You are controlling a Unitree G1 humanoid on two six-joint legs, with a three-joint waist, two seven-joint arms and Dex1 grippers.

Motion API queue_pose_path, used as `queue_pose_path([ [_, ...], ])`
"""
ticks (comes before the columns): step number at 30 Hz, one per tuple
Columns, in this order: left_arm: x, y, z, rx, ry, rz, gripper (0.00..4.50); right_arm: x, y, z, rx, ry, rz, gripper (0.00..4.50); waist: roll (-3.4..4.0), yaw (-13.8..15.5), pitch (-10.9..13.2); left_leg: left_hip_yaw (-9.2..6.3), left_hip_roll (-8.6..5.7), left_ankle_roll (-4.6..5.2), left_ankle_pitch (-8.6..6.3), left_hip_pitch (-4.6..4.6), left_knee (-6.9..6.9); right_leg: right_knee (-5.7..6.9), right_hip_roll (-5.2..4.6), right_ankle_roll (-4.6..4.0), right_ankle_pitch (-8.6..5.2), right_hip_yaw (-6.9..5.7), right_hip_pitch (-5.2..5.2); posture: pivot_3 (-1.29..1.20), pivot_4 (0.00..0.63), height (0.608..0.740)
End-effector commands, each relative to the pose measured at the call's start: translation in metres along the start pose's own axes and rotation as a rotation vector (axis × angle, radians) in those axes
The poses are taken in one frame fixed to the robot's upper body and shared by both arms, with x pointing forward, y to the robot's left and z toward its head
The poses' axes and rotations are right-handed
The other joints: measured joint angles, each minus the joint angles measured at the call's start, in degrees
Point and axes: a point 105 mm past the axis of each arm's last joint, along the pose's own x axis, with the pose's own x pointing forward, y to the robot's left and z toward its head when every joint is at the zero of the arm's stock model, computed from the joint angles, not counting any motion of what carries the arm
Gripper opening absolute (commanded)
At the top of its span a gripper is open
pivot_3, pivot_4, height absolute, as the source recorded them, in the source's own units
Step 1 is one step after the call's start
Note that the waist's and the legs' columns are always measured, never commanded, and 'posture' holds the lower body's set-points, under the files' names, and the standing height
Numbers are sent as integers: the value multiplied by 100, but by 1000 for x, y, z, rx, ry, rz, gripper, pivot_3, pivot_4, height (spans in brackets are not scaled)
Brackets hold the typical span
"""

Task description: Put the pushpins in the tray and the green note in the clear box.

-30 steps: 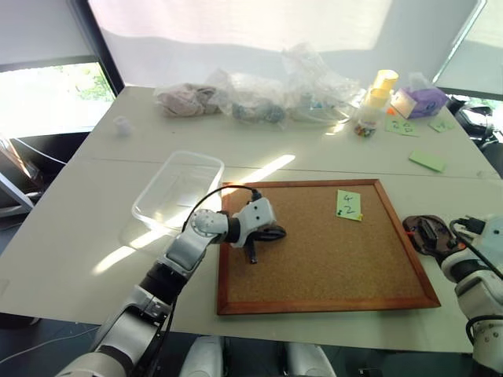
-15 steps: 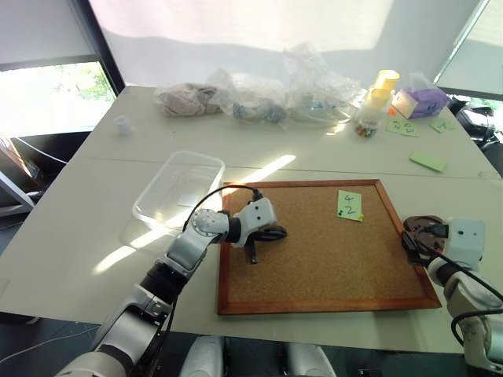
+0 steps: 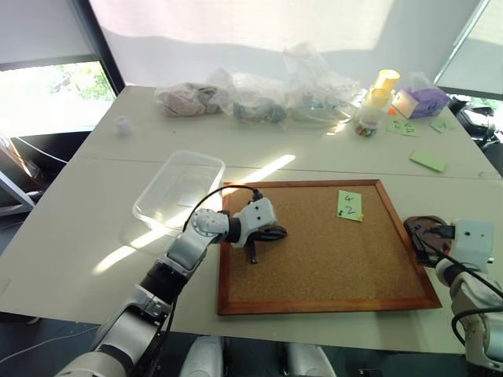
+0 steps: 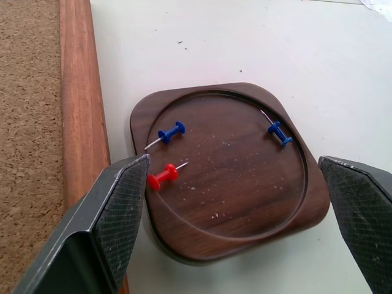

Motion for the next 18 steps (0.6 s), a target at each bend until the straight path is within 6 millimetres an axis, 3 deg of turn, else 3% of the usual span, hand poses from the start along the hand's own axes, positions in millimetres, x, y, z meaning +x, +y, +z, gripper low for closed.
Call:
queue_pose_path([
  [1, 1, -9, -26, -49, 94, -29, 0, -5, -7, 17, -1, -85, -26, 4477, 0, 0, 0, 0, 0, 0, 0, -1, 0, 0, 0, 0, 0, 0, 0, 0, 150, 740],
  [5, 1, -10, -26, -51, 94, -29, 0, -11, 19, 34, 68, -178, 121, 4477, 0, 0, 0, 0, 0, 0, 0, -1, -1, -1, 0, 0, 0, 0, -1, 0, 150, 740],
  [11, 0, -11, -26, -51, 93, -35, 0, -17, 62, 40, 134, -195, 343, 4477, -1, -3, 1, 0, 0, 0, 0, -1, -1, -3, -2, 1, 0, 0, 0, 0, 150, 740],
  [18, -2, -11, -27, -50, 96, -30, 0, -5, 98, 40, 144, -181, 460, 4477, -1, -9, 1, -1, 0, 0, 0, -3, -4, -4, -6, -1, 0, 0, -5, 0, 150, 740],
])
